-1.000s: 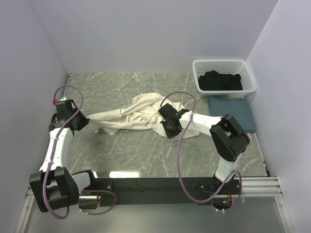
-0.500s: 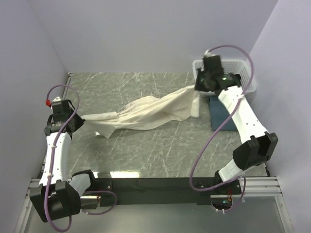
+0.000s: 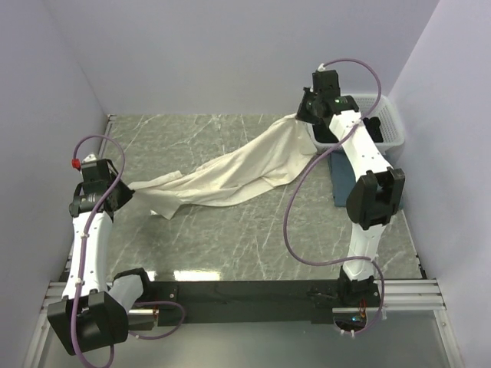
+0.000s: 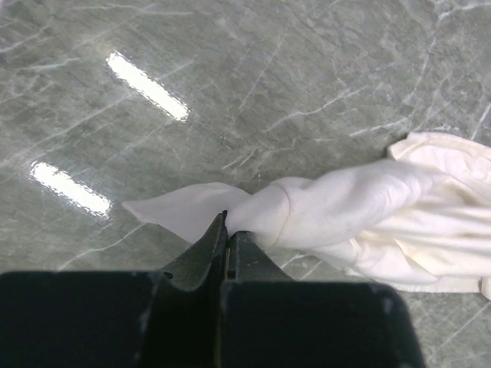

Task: Fold and stack the t-shirts
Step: Flatten the tshirt out

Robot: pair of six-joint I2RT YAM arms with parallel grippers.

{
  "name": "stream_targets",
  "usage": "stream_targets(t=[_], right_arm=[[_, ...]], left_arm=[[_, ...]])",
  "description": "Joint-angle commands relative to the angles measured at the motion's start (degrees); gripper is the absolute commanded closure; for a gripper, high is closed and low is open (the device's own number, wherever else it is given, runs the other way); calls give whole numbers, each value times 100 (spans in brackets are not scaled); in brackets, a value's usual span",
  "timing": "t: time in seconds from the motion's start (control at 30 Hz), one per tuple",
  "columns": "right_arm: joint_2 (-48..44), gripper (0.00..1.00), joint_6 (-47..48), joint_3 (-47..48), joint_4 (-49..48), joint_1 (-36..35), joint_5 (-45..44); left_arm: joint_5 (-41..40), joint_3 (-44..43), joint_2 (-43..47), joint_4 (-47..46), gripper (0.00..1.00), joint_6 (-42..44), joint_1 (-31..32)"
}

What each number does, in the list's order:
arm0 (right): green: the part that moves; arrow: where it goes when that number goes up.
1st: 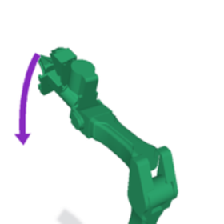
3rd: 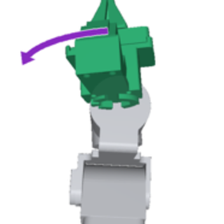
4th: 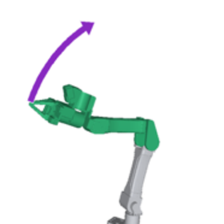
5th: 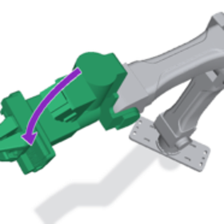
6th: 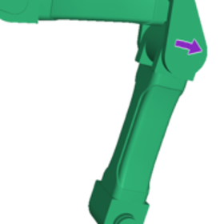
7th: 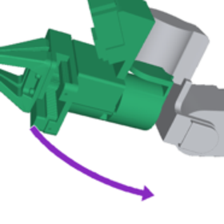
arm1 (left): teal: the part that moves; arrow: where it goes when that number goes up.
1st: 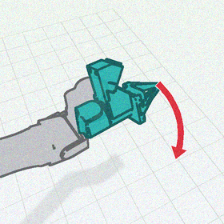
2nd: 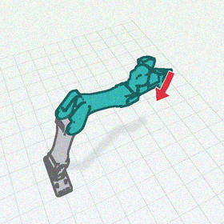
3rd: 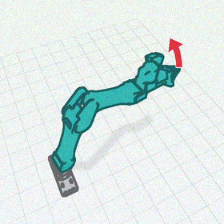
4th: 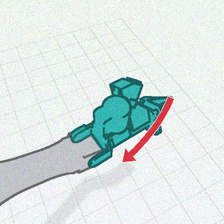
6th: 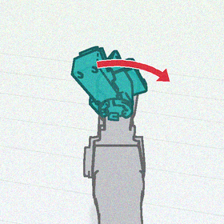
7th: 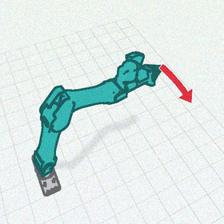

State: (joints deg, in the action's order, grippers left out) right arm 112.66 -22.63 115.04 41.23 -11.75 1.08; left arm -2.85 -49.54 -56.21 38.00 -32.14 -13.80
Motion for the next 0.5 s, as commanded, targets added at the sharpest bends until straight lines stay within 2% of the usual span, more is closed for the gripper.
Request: stream_targets(t=[0.0,0.03,0.07,0.1,0.13,0.17,0.23,0.3,0.43,0.47], right_arm=[[-481,95,-198,-384,-1509,-99,-99],[-717,87,-172,-873,-2296,-204,-273],[-798,75,-145,-1052,-2626,-231,-336],[-764,48,-180,-1115,-2812,-249,-337],[-676,40,-215,-1011,-2614,-240,-328],[-562,36,-189,-575,-2342,-258,-232],[-394,33,-14,-326,-1728,-328,-170],[-629,34,170,-727,-1671,-495,-126],[-1245,41,356,-2560,-1995,-855,409],[-1325,46,426,-2801,-2031,-951,628]], left_arm=[[259,-109,-4,-170,99,59,-17],[381,-100,-13,-222,99,50,-17],[452,-74,-39,-249,99,6,-8],[591,-65,-40,-284,99,-11,-17],[654,-65,-40,-319,99,-29,-17],[707,-73,-74,-354,99,-47,-17],[803,-82,-110,-363,99,-47,-17],[839,-65,-136,-407,99,-64,-17],[892,6,-163,-486,99,-108,-17],[909,6,-180,-495,99,-126,-8]])
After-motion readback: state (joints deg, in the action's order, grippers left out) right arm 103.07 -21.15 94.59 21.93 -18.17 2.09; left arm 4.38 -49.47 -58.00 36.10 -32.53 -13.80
